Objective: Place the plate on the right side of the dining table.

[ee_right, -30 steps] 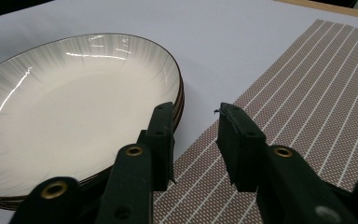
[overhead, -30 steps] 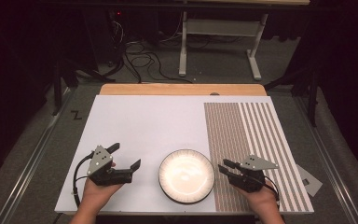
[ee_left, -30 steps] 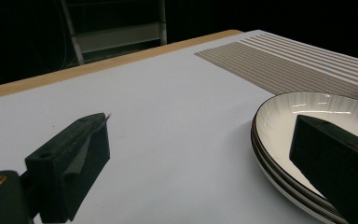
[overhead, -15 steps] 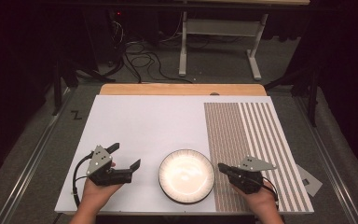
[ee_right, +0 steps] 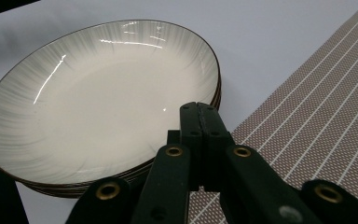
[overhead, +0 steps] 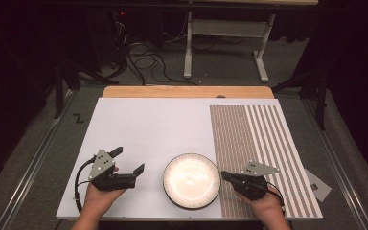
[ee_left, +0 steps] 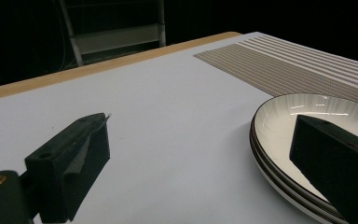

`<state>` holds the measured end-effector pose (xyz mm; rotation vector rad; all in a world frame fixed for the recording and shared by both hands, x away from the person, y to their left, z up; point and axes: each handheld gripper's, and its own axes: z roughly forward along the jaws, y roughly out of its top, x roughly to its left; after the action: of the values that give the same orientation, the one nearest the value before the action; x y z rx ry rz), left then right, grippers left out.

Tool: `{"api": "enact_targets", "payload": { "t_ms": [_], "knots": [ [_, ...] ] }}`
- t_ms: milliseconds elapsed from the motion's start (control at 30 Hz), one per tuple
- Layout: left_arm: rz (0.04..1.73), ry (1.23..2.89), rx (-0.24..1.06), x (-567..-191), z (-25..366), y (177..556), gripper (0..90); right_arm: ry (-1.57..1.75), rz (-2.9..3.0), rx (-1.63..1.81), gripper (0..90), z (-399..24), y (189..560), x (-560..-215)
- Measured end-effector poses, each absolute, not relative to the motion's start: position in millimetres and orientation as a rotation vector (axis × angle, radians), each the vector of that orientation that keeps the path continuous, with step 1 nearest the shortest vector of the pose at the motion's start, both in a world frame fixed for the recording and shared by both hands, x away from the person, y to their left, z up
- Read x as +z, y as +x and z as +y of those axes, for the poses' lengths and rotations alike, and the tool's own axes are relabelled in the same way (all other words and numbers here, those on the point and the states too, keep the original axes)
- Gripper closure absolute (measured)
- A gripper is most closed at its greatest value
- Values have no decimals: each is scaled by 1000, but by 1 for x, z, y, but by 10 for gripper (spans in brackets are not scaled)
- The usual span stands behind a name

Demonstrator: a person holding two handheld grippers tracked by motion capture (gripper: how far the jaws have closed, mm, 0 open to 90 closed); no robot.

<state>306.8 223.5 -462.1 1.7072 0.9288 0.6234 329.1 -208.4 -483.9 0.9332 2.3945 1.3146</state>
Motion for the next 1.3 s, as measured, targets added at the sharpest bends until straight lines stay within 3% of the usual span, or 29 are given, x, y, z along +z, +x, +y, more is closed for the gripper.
{"api": "enact_targets", "payload": {
  "t_ms": [1300],
  "knots": [
    [936, 1699, 613, -462, 225, 308, 53, 936, 2428, 1311, 900, -205, 329, -487]
  ]
}}
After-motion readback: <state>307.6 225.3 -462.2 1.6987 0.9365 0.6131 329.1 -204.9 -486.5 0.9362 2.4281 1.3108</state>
